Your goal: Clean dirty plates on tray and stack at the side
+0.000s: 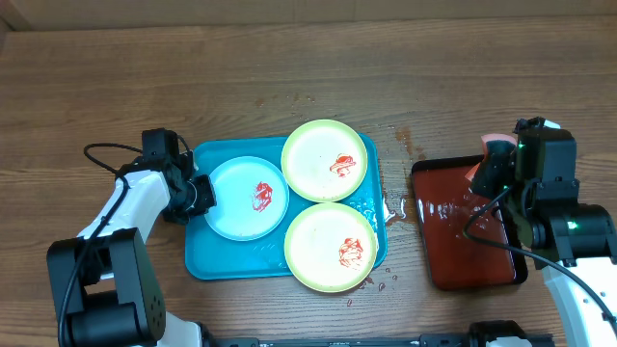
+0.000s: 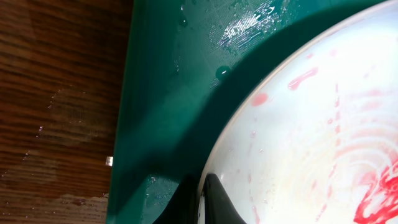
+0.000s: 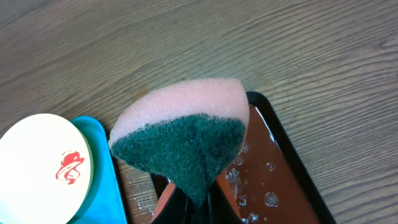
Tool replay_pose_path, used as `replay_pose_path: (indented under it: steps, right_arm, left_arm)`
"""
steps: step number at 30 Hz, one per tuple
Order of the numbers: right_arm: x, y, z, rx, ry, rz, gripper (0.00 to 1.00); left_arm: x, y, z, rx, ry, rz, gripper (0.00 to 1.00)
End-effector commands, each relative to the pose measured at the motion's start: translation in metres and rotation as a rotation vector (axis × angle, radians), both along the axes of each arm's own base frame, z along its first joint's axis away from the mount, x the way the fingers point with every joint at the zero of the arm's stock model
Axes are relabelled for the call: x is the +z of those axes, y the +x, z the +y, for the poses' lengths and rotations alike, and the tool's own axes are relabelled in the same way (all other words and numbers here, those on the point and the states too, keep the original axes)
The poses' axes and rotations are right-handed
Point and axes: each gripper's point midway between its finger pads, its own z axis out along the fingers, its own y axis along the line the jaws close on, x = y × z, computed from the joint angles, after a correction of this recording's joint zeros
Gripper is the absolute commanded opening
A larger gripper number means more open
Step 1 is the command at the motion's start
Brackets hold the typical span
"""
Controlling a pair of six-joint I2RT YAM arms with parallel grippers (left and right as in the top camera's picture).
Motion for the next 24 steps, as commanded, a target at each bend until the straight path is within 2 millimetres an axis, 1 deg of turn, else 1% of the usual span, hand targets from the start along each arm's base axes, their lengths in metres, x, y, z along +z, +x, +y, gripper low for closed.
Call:
replay_pose_path:
  steps: [1,4,7,9,11,13,15,16,17,18,19,20,22,24]
  right_arm:
    - [0.016,0.004,0.001,-0.002,0.008,-0.049,0.04]
    - [0.012,0.001,0.001,-0.032,0.030,-0.032,0.04]
    - [-0.020,-0.027,-0.013,-0.290,0.109,0.132,0.04]
    - [-0.038,-0.039,-0.020,-0.390,0.107,0.224,0.04]
    - [-0.053,-0.043,-0.022,-0.452,0.105,0.288,0.04]
    - [-0.065,-0.040,-0.021,-0.442,0.092,0.339,0.04]
    - [-0.072,-0.025,-0.011,-0.313,0.072,0.348,0.04]
    - [-0.074,-0.013,-0.002,-0.214,0.068,0.337,0.04]
    - [-0.074,-0.006,0.005,-0.153,0.074,0.324,0.04]
    - [-0.074,0.000,0.015,-0.091,0.091,0.310,0.04]
    - [-0.071,0.007,0.030,-0.001,0.123,0.288,0.04]
    - [-0.070,0.009,0.038,0.034,0.138,0.278,0.04]
    - [-0.065,0.015,0.065,0.144,0.179,0.246,0.04]
    - [-0.068,0.012,0.084,0.193,0.192,0.259,0.04]
  left_arm:
    - [-0.009,-0.007,0.013,0.046,0.057,0.038,0.04]
    - [-0.009,-0.007,0.012,0.045,0.051,0.037,0.04]
    - [-0.009,-0.007,0.012,0.045,0.049,0.037,0.04]
    - [-0.009,-0.007,0.011,0.045,0.044,0.036,0.04]
    - [-0.009,-0.007,0.011,0.044,0.043,0.035,0.04]
    - [-0.009,-0.007,0.010,0.044,0.042,0.037,0.04]
    - [-0.009,-0.007,0.010,0.044,0.037,0.036,0.04]
    - [-0.009,-0.007,0.009,0.043,0.035,0.036,0.04]
    - [-0.009,-0.007,0.009,0.043,0.035,0.036,0.04]
    - [-0.009,-0.007,0.009,0.043,0.035,0.036,0.04]
    - [-0.009,-0.007,0.009,0.043,0.034,0.037,0.04]
    - [-0.009,-0.007,0.009,0.043,0.034,0.038,0.04]
    - [-0.009,-0.008,0.009,0.042,0.034,0.043,0.04]
    - [-0.009,-0.009,0.009,0.043,0.032,0.047,0.04]
